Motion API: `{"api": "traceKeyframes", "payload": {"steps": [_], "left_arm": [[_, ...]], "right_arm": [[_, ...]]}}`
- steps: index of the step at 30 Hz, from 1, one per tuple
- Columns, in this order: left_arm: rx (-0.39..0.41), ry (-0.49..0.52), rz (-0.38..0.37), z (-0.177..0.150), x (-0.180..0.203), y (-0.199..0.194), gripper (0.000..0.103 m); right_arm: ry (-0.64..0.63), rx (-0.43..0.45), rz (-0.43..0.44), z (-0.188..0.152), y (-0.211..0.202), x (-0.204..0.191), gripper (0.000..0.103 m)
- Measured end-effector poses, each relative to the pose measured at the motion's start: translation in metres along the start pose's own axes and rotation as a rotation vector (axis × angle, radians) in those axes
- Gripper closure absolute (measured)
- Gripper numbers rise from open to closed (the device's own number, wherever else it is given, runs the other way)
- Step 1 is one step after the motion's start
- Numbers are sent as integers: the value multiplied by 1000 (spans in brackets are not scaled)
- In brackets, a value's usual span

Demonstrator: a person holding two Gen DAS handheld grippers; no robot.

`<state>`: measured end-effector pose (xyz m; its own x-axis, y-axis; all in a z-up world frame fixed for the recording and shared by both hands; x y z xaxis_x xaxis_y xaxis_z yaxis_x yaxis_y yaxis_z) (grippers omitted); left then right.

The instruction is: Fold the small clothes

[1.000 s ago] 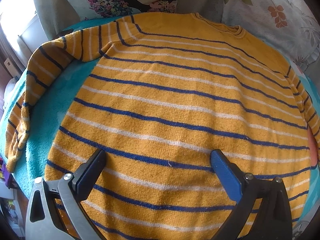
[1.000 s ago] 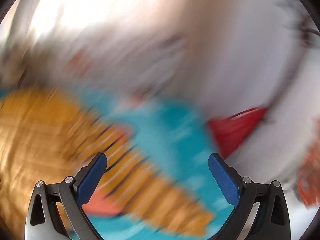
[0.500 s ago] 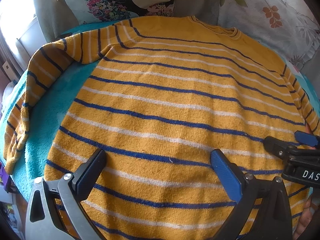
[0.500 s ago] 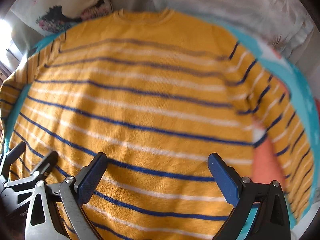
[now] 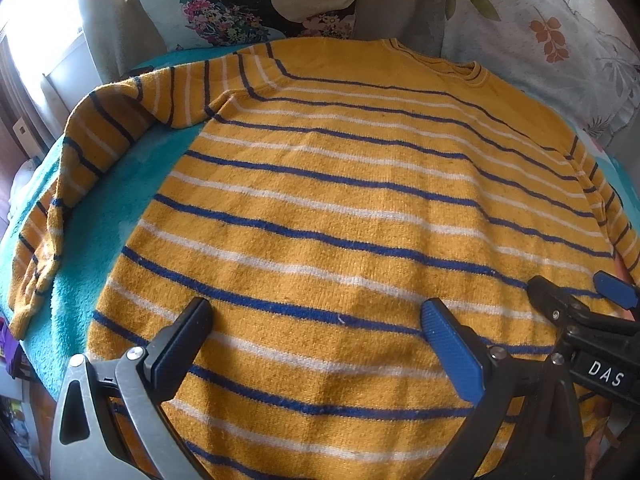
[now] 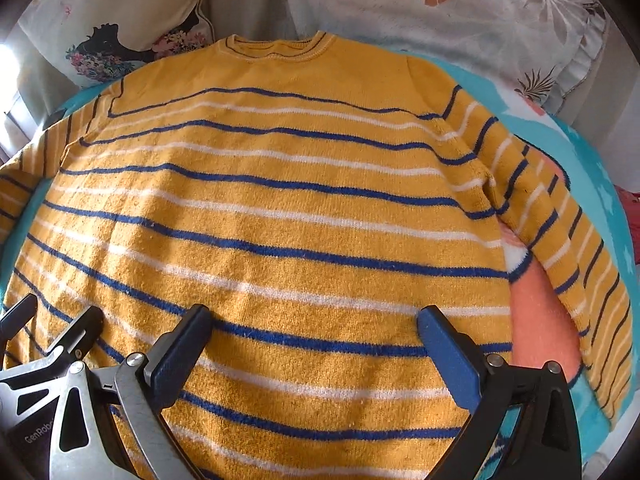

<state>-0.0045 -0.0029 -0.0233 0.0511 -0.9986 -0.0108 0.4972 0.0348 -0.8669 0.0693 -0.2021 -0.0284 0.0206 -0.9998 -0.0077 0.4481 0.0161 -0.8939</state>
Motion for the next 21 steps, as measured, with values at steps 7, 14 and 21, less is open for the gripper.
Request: {"api": "traceKeyframes", "payload": {"steps": [7,14,21], "left_arm": [[-32,-4,18,3,2,1,0],[-115,-8,18,19,3,10,0],[-75,-52,31,16,-1,7,0]], "right_arm": [[-28,-5,21,-4,-7,7,0],[-30,-66,15,4,-3,3,0],[2,5,11,-3,-6,4,0]]}}
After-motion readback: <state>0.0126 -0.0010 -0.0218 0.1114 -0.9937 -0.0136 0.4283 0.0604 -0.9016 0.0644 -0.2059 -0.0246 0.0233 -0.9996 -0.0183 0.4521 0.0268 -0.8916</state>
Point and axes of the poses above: each gripper's, at about its wrist camera, not at the fingertips, and y roughly the way its jaws point, x to its right, z to its top, the point moved 3 cm from there along y, roughly the way its jaws point, and after that the axes turned 1 degree about y, right-handed, at the moved point
